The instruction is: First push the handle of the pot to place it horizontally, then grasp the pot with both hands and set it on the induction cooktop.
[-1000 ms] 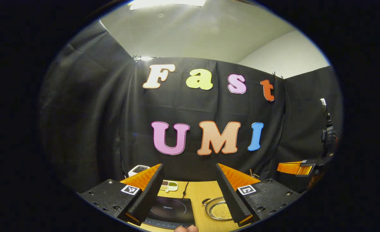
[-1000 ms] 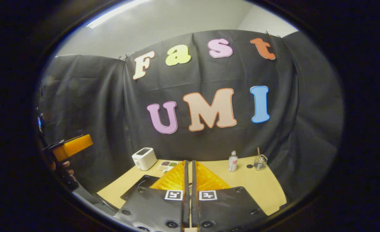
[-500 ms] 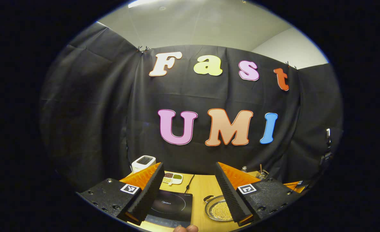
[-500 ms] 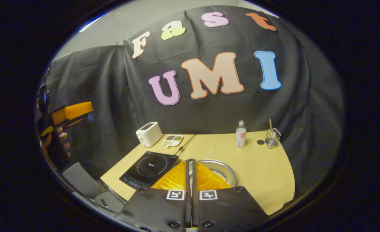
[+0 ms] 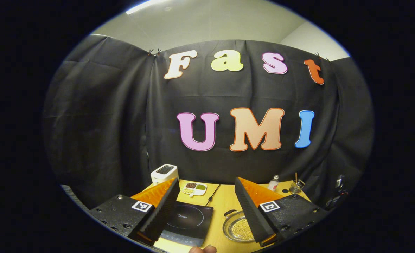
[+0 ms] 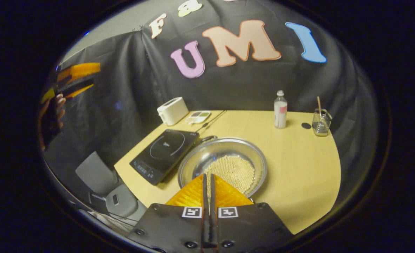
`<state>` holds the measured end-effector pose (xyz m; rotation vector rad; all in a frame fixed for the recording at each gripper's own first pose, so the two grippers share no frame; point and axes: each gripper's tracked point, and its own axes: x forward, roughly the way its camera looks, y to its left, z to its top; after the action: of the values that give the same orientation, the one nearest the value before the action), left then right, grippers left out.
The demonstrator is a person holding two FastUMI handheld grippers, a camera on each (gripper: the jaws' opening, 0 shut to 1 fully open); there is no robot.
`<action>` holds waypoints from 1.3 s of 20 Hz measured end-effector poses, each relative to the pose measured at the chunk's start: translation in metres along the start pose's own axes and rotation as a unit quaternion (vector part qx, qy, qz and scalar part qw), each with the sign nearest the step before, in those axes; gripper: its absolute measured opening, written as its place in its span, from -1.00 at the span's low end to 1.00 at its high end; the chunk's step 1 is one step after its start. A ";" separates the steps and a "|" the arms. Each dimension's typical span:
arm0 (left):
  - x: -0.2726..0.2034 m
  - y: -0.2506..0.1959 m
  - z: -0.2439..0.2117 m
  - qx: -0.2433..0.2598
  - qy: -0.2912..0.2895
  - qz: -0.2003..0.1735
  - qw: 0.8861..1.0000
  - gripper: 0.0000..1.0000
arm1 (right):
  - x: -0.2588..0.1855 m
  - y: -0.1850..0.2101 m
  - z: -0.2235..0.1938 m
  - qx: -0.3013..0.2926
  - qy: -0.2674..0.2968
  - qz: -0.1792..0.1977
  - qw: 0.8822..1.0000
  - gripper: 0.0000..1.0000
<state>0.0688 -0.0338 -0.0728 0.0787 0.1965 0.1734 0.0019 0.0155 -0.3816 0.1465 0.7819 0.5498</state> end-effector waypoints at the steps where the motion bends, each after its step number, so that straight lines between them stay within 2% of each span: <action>1: 0.003 -0.002 -0.004 -0.002 0.008 -0.001 1.000 0.90 | 0.005 -0.003 -0.007 0.002 0.009 0.004 1.000 -0.94; 2: 0.007 -0.001 -0.006 -0.002 0.017 0.001 1.000 0.91 | 0.011 -0.003 -0.016 0.006 0.022 0.010 1.000 -1.00; 4: 0.011 0.002 -0.011 0.000 0.026 0.008 1.000 0.91 | 0.019 0.000 -0.042 0.009 0.048 0.021 0.999 -0.94; 5: 0.015 0.003 -0.013 0.001 0.028 0.013 1.000 0.84 | 0.023 0.002 -0.054 0.000 0.061 0.027 0.998 -0.94; 6: 0.015 0.006 -0.019 0.000 0.035 0.017 0.999 0.91 | 0.027 0.001 -0.068 -0.015 0.080 0.030 0.996 -0.94; 8: 0.014 0.003 -0.026 -0.002 0.045 0.017 0.999 0.92 | 0.033 -0.005 -0.095 -0.042 0.111 0.029 0.992 -1.00; 9: 0.015 0.005 -0.029 0.002 0.049 0.020 0.999 0.84 | 0.035 -0.007 -0.109 -0.047 0.126 0.027 0.991 -0.94; 10: 0.014 0.006 -0.031 0.005 0.051 0.023 0.998 0.84 | 0.037 -0.009 -0.118 -0.046 0.141 0.027 0.988 -1.00; 12: 0.015 0.004 -0.030 0.006 0.051 0.023 0.998 0.92 | 0.040 -0.014 -0.126 -0.043 0.156 0.024 0.987 -0.94; 15: 0.017 0.006 -0.034 0.006 0.056 0.027 0.998 0.84 | 0.044 -0.018 -0.130 -0.041 0.165 0.026 0.985 -0.94; 16: 0.018 0.005 -0.033 0.005 0.055 0.027 0.998 0.92 | 0.046 -0.020 -0.131 -0.041 0.168 0.027 0.985 -0.94; 20: 0.020 0.004 -0.035 0.010 0.056 0.026 0.998 0.92 | 0.046 -0.024 -0.133 -0.038 0.171 0.022 0.984 -0.95; 21: 0.020 0.003 -0.035 0.010 0.057 0.027 0.998 0.84 | 0.046 -0.025 -0.134 -0.035 0.170 0.020 0.985 -0.95; 22: 0.021 0.002 -0.036 0.009 0.057 0.027 0.998 0.92 | 0.046 -0.026 -0.132 -0.032 0.171 0.018 0.985 -0.95; 26: 0.023 -0.001 -0.040 0.008 0.061 0.022 0.998 0.92 | 0.047 -0.033 -0.129 -0.021 0.169 0.009 0.985 -0.94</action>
<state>0.0836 -0.0286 -0.1165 0.0885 0.3181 0.2217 -0.0483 0.0024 -0.5131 0.0192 1.0992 0.6159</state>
